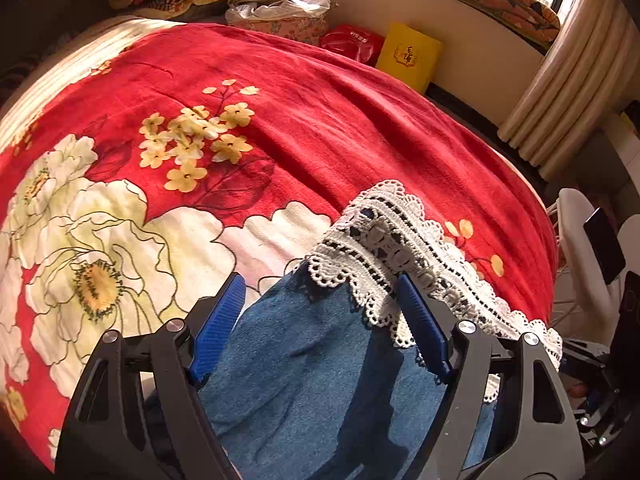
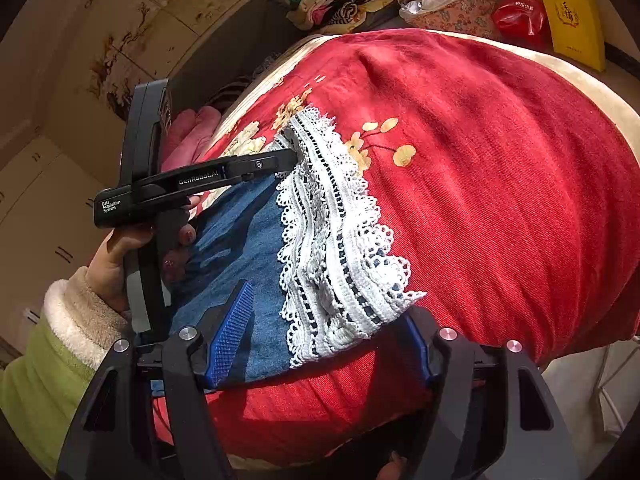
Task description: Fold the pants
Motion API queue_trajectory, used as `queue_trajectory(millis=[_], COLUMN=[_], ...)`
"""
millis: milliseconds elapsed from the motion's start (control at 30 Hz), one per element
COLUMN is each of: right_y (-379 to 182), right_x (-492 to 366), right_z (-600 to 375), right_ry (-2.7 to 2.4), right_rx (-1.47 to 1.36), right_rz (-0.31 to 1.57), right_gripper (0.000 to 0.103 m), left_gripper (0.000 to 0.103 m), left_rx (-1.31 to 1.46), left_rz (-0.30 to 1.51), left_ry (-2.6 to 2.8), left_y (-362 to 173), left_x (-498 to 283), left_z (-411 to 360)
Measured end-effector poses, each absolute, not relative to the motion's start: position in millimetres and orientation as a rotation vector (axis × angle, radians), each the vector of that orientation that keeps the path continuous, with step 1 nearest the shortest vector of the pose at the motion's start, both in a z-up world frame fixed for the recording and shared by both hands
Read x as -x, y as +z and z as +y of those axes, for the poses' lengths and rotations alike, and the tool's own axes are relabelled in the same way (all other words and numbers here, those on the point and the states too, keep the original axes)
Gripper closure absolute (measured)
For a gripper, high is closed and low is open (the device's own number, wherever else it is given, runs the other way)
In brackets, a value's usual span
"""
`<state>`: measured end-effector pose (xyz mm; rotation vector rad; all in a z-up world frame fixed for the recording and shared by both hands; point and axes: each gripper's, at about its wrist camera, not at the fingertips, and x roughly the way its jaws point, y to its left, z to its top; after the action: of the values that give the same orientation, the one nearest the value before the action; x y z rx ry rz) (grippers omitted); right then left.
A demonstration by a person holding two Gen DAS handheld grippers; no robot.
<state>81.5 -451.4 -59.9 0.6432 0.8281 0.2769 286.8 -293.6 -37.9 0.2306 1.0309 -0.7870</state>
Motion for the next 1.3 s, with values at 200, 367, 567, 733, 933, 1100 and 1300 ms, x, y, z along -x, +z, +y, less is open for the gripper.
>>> queue_trajectory(millis=[200, 367, 567, 733, 933, 1100, 1300], right_y=[-63.2, -56.0, -17.1, 15.9, 31.2, 10.5, -14.0], right_x=[-86.3, -91.2, -79.4, -71.1, -76.9, -77.0, -68.2], right_z=[-455.1, -450.2, -431.5, -393.3, -325.2, -265.2, -219.4], right_ry=[0.293, 0.316, 0.381, 0.481, 0.589, 0.650, 0.680], right_rx=[-0.688, -0.685, -0.615, -0.515, -0.372, -0.248, -0.100], right_rz=[0.824, 0.812, 0.718, 0.667, 0.694, 0.772, 0.835], right_gripper=[0.063, 0.078, 0.078, 0.078, 0.078, 0.078, 0.077], left_gripper=[0.076, 0.090, 0.090, 0.090, 0.089, 0.085, 0.045], left_rx=[-0.155, -0.109, -0.001, 0.060, 0.163, 0.267, 0.512], left_rz=[1.089, 1.087, 0.964, 0.877, 0.856, 0.897, 0.876], left_ry=[-0.861, -0.899, -0.969, -0.985, -0.909, -0.821, -0.748], left_y=[-46.3, -39.8, -2.4, 23.4, 20.5, -5.6, -17.1], left_x=[-293.6, -294.6, -289.5, -276.3, -262.9, -250.1, -234.9], left_z=[-300.3, -290.8, -253.2, -205.0, -136.4, -89.7, -33.9])
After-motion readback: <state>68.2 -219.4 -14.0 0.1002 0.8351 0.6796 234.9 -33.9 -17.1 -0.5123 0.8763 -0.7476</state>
